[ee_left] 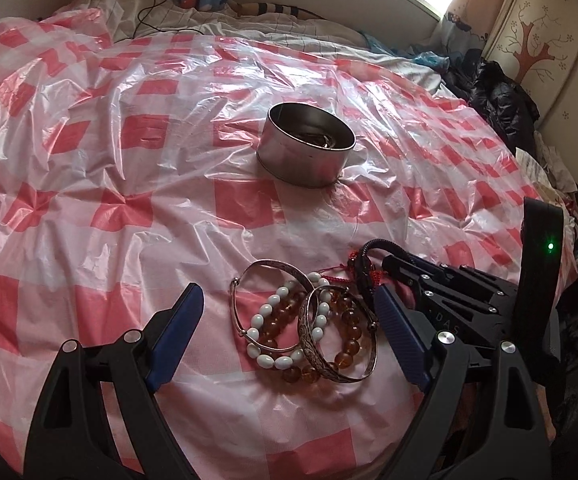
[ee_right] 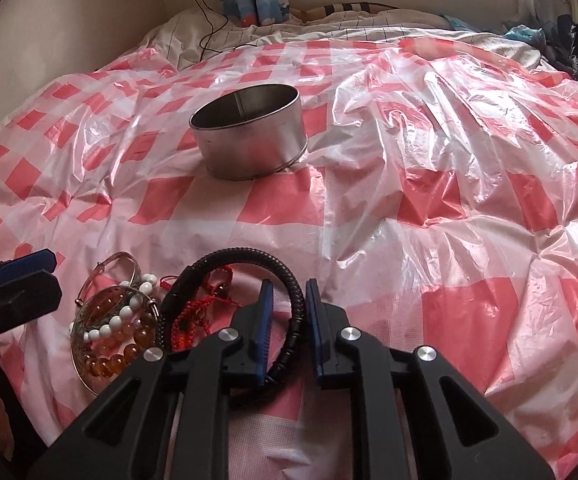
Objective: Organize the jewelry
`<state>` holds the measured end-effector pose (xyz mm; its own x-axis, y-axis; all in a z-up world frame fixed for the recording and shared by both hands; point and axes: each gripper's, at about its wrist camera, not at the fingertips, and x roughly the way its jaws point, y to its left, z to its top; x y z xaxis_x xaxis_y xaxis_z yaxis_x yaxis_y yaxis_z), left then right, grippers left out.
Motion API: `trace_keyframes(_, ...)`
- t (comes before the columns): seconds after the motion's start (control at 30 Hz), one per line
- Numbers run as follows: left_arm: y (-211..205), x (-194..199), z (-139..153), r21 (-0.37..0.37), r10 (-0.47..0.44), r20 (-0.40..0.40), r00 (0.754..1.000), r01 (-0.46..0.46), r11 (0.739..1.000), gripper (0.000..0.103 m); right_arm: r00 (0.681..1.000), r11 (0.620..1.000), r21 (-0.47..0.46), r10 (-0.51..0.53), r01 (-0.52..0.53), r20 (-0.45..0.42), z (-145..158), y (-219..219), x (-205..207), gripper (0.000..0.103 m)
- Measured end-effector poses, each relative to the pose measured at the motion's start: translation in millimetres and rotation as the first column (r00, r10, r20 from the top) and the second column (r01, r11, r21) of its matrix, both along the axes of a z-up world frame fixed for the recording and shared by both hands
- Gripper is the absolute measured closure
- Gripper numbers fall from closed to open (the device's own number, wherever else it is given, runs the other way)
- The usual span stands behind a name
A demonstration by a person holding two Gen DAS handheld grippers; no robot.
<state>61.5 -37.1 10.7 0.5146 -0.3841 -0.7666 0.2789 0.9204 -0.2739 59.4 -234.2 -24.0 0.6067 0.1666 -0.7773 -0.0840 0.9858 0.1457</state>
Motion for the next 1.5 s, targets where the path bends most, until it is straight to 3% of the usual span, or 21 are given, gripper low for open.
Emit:
trace_keyframes(0.17,-6.0,-0.5,-8.1,0.021,-0.013,-0.021,1.000,0.014,1.000,0.020,1.000,1.000,0.002,0.004,-0.004,0.005,-1.7,1.2,-0.8,0.083)
trace_keyframes(0.33,-14.5,-0.9,-14.4,0.038,-0.032,-0.038,0.999,0.034,0.999,0.020,0.999,0.999,-0.022,0.040,-0.040,0.022,-2.0,10.4,-3.7,0.067)
trace_keyframes(0.47,-20.1,-1.4,-19.0,0.054,-0.047,-0.045,0.998,0.050,0.997,0.020,1.000,1.000,0.016,0.025,-0.025,0.013,-1.2,5.4,-2.6,0.069)
trace_keyframes(0.53,-19.5,-1.5,-18.8,0.048,-0.049,-0.043,0.998,0.051,0.998,0.020,1.000,1.000,0.029,0.006,-0.006,0.009,-0.9,1.3,-2.5,0.079)
trace_keyframes(0.57,-18.2,-1.4,-18.7,0.038,-0.048,-0.042,0.998,0.050,0.998,0.022,1.000,0.999,0.054,-0.003,0.002,0.005,-0.8,-2.3,-2.1,0.087)
trace_keyframes(0.63,-14.6,-0.3,-18.8,0.022,-0.044,-0.041,0.998,0.044,0.999,0.033,1.000,0.991,0.129,-0.020,0.020,0.000,-0.3,-12.1,-1.5,0.089)
trace_keyframes(0.8,-3.5,5.0,-21.5,-0.071,-0.046,-0.081,0.996,0.041,0.997,0.084,0.999,0.962,0.267,-0.053,0.051,0.000,3.0,-29.8,-2.6,0.090)
trace_keyframes(0.87,4.9,7.6,-21.2,-0.147,-0.050,-0.098,0.994,0.035,0.988,0.095,0.998,0.952,0.301,-0.059,0.056,0.004,5.3,-33.9,-3.5,0.090)
trace_keyframes(0.93,11.8,9.1,-21.0,-0.197,-0.045,-0.108,0.993,0.024,0.980,0.096,0.998,0.944,0.325,-0.064,0.059,0.007,7.2,-37.3,-4.8,0.090)
trace_keyframes(1.03,14.7,8.2,-17.5,-0.201,-0.037,-0.087,0.996,0.019,0.979,0.096,0.998,0.937,0.344,-0.068,0.058,0.015,10.7,-39.7,-5.9,0.090)
trace_keyframes(1.23,13.6,10.2,-19.2,-0.131,-0.027,-0.092,0.995,0.015,0.991,0.096,0.998,0.929,0.366,-0.067,0.055,0.021,12.9,-42.6,-7.5,0.090)
trace_keyframes(1.37,24.2,9.3,-7.5,-0.187,-0.015,-0.048,0.999,0.006,0.982,0.103,0.997,0.917,0.394,-0.074,0.058,0.025,14.4,-46.5,-9.0,0.090)
trace_keyframes(1.5,34.0,12.2,-2.8,-0.206,0.009,-0.045,0.999,-0.018,0.978,0.103,0.996,0.906,0.419,-0.079,0.060,0.027,16.0,-50.8,-10.4,0.090)
